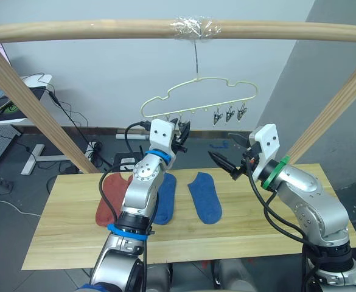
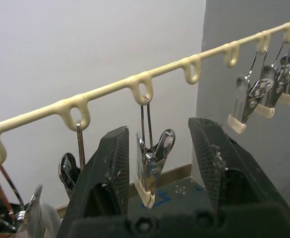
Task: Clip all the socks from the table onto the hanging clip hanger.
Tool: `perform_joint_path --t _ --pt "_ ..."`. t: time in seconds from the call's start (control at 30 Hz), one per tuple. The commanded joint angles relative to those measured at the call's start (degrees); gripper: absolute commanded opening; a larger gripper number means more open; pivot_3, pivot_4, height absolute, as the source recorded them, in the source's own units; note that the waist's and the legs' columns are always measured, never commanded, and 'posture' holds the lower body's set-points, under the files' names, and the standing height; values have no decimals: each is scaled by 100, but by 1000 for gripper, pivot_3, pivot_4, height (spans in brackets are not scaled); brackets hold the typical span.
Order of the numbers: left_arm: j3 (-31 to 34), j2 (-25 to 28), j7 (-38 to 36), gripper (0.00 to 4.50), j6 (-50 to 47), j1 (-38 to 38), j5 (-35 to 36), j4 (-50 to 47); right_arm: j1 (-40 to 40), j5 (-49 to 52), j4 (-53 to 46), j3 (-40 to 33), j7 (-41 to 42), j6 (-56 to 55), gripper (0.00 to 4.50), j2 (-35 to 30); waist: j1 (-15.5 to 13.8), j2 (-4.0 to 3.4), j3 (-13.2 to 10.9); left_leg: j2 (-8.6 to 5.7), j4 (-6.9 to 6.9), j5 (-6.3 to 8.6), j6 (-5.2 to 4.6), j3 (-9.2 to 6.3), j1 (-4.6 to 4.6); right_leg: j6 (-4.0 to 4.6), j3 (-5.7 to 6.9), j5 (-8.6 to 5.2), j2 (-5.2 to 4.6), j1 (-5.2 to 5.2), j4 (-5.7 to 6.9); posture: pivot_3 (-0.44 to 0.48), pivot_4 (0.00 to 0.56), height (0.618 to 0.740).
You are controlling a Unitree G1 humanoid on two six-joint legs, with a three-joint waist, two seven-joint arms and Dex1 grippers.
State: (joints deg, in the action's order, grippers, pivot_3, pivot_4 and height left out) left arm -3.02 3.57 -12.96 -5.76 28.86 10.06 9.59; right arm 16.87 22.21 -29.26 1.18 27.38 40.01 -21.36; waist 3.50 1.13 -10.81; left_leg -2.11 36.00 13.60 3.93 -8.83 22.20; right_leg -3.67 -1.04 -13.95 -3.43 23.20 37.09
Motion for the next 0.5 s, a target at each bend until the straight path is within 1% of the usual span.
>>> perform_joint_path --t 0.03,0.33,0.5 --pt "36 -37 -26 2077 166 115 -58 -68 109 118 -174 -74 -22 -54 4500 5 6 0 0 0 0 0 0 0 0 1 0 0 0 0 0 -159 157 740" --pt "-34 -60 -74 2077 278 163 -216 67 98 34 -93 -39 -35 -99 4500 -15 19 0 0 0 3 -1 -1 0 0 1 0 2 0 0 3 -165 154 740" --pt "-21 -129 -173 2077 204 170 -155 116 119 55 -93 -73 -66 -85 4500 2 34 0 0 0 3 -1 -1 0 0 3 0 4 0 0 3 -171 153 740"
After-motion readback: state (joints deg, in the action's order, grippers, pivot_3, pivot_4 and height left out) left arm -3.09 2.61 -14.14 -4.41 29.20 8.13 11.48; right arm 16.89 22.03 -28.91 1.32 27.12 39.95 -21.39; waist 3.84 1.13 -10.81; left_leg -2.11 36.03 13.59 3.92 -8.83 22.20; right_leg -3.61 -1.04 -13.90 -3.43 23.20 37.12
